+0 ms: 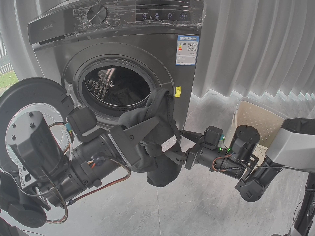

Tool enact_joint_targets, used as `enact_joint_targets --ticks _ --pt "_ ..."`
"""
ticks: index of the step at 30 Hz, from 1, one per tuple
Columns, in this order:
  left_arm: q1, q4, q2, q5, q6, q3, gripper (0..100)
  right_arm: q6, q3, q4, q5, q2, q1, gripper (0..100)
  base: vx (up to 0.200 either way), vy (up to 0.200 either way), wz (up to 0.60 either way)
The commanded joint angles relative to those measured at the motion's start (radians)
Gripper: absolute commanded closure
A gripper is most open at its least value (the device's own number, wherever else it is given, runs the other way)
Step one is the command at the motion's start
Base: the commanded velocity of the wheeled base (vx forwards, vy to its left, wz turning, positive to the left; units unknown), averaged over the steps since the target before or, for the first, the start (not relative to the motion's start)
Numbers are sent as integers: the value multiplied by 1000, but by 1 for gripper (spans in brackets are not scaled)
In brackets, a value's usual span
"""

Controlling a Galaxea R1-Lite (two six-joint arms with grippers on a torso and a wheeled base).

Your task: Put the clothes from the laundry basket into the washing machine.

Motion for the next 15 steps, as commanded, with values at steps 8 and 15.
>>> enact_joint_targets --ticks 8,15 --pt "0 -1 -1 -3 -1 2 100 4 -93 0 6 111 55 0 0 0 0" --pt "3 -3 -1 -3 -1 -2 100 6 -81 0 4 103 81 0 0 0 0"
